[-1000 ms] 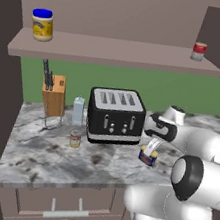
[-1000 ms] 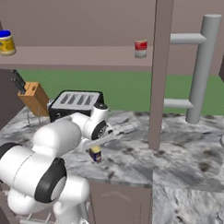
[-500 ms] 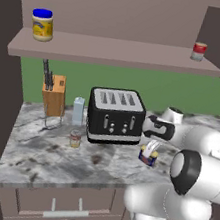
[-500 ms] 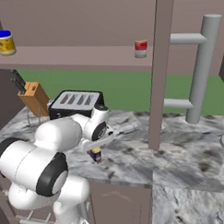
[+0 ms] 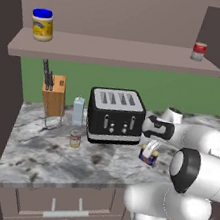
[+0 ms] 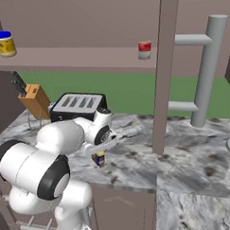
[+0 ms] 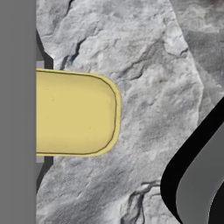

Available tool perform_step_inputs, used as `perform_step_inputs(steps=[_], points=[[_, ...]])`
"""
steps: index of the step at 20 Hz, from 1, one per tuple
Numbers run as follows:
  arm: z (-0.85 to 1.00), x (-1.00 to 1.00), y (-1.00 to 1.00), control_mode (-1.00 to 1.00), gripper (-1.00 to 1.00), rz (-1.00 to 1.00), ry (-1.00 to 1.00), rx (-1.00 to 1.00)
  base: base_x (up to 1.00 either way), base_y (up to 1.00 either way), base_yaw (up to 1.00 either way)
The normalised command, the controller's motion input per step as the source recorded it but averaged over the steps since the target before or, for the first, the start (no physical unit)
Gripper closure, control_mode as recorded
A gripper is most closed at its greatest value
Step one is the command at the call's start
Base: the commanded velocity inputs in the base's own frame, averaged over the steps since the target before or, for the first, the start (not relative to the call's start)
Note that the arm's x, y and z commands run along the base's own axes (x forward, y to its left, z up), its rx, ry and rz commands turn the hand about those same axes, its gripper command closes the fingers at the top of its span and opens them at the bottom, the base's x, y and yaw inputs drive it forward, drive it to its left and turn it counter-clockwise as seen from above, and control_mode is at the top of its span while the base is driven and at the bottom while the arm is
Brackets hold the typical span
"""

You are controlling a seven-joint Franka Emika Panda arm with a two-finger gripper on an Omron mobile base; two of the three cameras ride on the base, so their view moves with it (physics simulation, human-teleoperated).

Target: Pick the cans from the counter and place them in their designated side in the cabinet.

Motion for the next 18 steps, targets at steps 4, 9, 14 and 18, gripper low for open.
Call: perform_step_inputs(steps=[4,9,14,18], points=[[0.22,-0.12,0.0,-1.0,1.0,0.0,-0.06,-0.02,0.0,0.0,0.0],[0.43,-0.17,0.0,-1.0,1.0,0.0,-0.07,-0.02,0.0,0.0,0.0],[0.5,-0.22,0.0,-1.0,1.0,0.0,-0.08,-0.02,0.0,0.0,0.0],[0.52,-0.22,0.0,-1.0,1.0,0.0,-0.08,-0.01,0.0,0.0,0.0]])
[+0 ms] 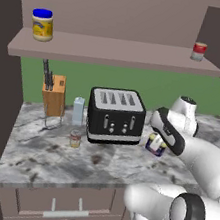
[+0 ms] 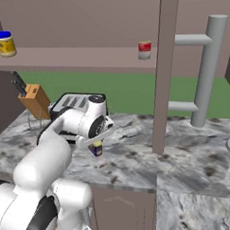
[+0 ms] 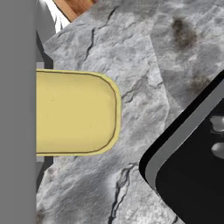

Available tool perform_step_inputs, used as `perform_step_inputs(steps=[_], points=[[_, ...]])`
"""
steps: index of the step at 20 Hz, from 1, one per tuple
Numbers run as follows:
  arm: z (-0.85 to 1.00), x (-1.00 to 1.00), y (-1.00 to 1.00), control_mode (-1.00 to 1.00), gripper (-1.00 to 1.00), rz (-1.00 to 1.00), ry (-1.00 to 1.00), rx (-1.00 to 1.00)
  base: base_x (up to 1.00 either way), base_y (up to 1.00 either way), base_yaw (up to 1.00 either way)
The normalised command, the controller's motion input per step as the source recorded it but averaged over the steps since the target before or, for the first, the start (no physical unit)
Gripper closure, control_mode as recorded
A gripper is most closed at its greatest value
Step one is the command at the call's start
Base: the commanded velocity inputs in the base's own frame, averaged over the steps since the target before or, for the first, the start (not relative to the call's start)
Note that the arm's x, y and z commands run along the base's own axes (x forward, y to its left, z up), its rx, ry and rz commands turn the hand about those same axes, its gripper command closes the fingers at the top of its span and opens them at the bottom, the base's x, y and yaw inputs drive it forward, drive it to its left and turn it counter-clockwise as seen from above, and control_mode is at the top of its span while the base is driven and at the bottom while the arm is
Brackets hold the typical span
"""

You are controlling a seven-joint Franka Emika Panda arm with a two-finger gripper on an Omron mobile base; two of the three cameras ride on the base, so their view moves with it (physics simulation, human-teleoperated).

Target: Pick the cans from the counter and place them in their designated side in the cabinet.

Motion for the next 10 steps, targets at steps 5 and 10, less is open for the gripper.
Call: perform_step_inputs(steps=[5,10], points=[[0.51,-0.26,-0.01,-1.0,1.0,0.0,-0.08,0.0,0.0,0.0,0.0],[0.52,-0.24,-0.03,-1.0,1.0,-0.01,-0.07,0.0,0.0,0.0,0.0]])
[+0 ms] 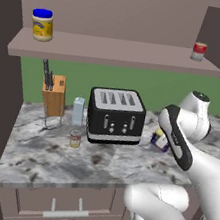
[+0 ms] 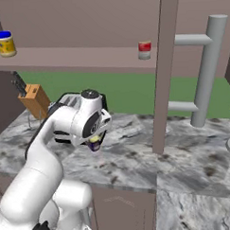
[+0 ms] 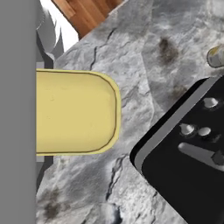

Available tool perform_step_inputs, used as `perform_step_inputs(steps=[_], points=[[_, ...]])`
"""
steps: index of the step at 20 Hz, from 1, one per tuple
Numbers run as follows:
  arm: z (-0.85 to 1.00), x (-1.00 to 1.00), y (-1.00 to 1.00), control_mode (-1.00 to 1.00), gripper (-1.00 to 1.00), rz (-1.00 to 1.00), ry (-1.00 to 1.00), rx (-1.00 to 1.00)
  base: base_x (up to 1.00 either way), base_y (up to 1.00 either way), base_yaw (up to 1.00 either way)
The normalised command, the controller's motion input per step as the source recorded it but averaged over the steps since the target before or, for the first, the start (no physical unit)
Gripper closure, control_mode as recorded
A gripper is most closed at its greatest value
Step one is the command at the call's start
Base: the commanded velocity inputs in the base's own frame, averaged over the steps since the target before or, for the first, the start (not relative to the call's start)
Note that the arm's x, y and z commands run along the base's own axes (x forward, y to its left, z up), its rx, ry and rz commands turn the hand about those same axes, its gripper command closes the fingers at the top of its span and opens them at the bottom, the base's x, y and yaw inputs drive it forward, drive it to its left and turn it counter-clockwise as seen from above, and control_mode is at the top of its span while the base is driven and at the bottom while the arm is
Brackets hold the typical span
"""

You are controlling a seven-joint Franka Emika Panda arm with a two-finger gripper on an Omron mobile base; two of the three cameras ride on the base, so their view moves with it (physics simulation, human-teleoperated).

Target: Pick the cans from the counter and place them in their designated side in the cabinet.

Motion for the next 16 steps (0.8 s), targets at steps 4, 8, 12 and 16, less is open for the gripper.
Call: perform_step_inputs(steps=[4,8,12,16], points=[[0.47,-0.17,-0.03,-1.0,1.0,-0.07,-0.06,0.0,0.0,0.0,0.0],[0.41,-0.23,-0.01,-1.0,1.0,-0.11,-0.04,0.0,0.0,0.0,0.0],[0.41,-0.35,-0.05,-1.0,1.0,-0.1,-0.05,0.0,0.0,0.0,0.0],[0.4,-0.44,-0.08,-1.0,1.0,-0.09,-0.07,0.0,0.0,0.0,0.0]])
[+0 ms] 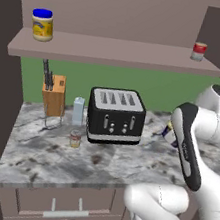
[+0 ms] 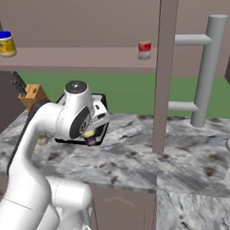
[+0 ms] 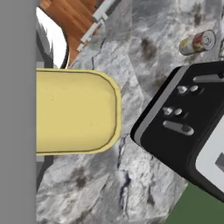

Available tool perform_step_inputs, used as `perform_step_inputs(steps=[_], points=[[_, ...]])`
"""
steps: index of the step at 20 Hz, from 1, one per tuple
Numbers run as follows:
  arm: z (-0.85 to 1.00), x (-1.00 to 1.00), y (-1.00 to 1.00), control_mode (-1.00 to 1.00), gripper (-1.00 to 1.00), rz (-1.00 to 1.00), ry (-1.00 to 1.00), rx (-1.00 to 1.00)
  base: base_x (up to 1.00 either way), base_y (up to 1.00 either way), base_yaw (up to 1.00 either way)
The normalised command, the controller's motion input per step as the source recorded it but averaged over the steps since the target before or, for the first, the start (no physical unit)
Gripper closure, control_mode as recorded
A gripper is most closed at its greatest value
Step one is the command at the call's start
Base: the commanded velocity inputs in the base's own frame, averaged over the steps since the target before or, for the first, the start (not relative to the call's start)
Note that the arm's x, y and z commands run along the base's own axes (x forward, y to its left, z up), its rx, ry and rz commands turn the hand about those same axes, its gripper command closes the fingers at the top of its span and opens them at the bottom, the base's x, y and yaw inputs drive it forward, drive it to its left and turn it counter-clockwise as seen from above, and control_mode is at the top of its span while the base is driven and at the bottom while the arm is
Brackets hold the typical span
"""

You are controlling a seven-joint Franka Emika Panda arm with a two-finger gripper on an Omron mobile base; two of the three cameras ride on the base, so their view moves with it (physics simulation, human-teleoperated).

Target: Pick the cans from the counter and place them in their designated side in the cabinet.

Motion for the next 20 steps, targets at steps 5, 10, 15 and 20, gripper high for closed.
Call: perform_step_inputs(steps=[5,10,15,20], points=[[0.4,-0.48,-0.04,-1.0,1.0,-0.08,-0.08,0.0,0.0,0.0,0.0],[0.41,-0.43,-0.01,-1.0,1.0,-0.06,-0.09,0.0,0.0,0.0,0.0],[0.38,-0.38,-0.01,-1.0,1.0,-0.05,-0.08,0.02,0.0,0.0,0.0],[0.38,-0.43,-0.09,-1.0,1.0,-0.04,-0.02,0.04,0.0,0.0,0.0]])
